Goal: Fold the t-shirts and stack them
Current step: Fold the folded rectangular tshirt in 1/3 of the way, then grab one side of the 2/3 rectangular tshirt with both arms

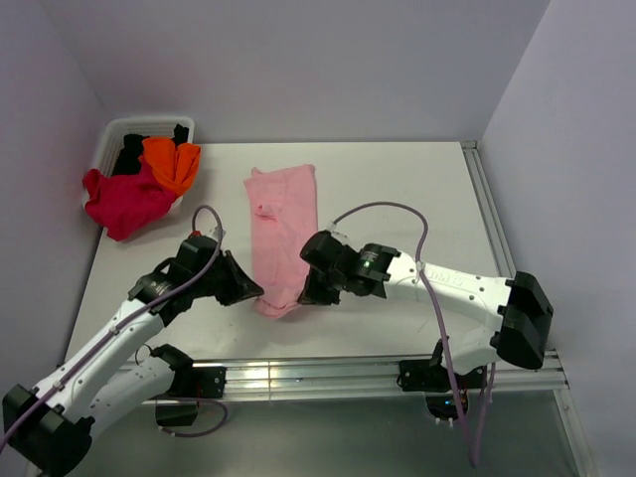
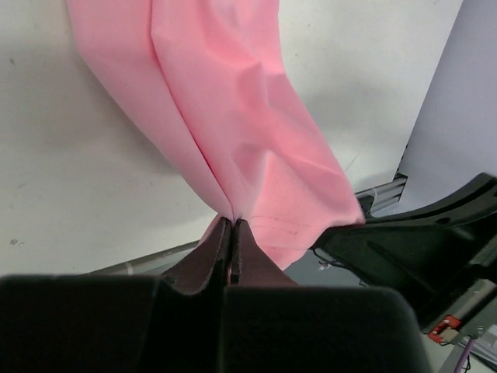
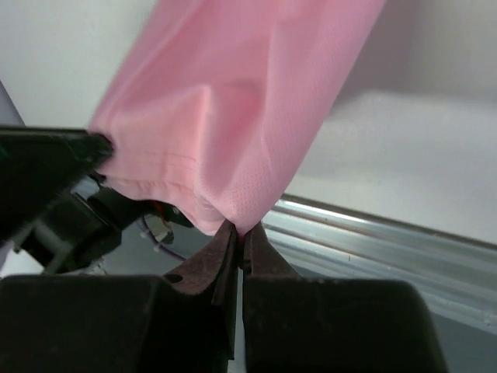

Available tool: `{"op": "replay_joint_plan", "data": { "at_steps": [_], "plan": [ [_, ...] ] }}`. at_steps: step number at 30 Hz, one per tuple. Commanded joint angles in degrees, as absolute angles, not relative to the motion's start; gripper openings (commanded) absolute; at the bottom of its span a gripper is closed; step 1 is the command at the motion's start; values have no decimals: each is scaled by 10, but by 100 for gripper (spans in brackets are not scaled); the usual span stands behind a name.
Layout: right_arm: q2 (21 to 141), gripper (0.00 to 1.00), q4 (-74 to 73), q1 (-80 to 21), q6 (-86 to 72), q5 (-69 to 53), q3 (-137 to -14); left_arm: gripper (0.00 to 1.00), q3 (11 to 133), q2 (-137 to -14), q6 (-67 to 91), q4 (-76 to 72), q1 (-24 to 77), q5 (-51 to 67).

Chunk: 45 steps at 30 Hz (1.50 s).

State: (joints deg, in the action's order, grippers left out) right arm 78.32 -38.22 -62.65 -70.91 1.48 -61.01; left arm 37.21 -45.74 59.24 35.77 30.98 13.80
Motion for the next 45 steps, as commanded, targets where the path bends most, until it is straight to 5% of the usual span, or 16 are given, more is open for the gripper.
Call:
{"op": "replay_joint_plan", "data": {
  "at_steps": [1, 15, 16, 17, 18, 19, 20, 21, 22, 25, 30, 37, 45],
  "plan": [
    [815, 0, -414, -575, -644, 35, -666, 0, 417, -503, 580, 339, 310, 126],
    [1044, 0, -448, -408, -477, -14, -907, 0, 584, -820, 497, 290, 181, 156],
    [1086, 6, -457, -402, -468, -13, -932, 2, 598, -844, 491, 294, 168, 156],
    [1105, 38, -463, -389, -461, -18, -981, 5, 630, -870, 487, 297, 146, 156],
    [1142, 59, -467, -383, -449, -18, -1007, 9, 647, -921, 483, 303, 137, 155],
    [1160, 76, -478, -377, -449, -14, -1034, 23, 663, -942, 472, 297, 128, 167],
    [1177, 82, -504, -372, -447, -13, -1088, 96, 692, -963, 461, 287, 114, 187],
    [1190, 88, -518, -362, -446, -12, -1112, 100, 714, -1003, 449, 288, 109, 201],
    [1208, 100, -531, -359, -446, -11, -1134, 99, 742, -1023, 429, 322, 105, 195],
    [1195, 100, -542, -352, -446, -4, -1158, 100, 832, -1049, 400, 356, 97, 185],
    [1086, 100, -484, -352, -471, -7, -1022, 99, 849, -990, 385, 364, 76, 194],
    [926, 100, -334, -374, -527, -30, -712, 100, 638, -820, 423, 343, 83, 176],
    [953, 99, -264, -398, -539, -38, -627, 97, 401, -686, 493, 247, 97, 172]
  ]
}}
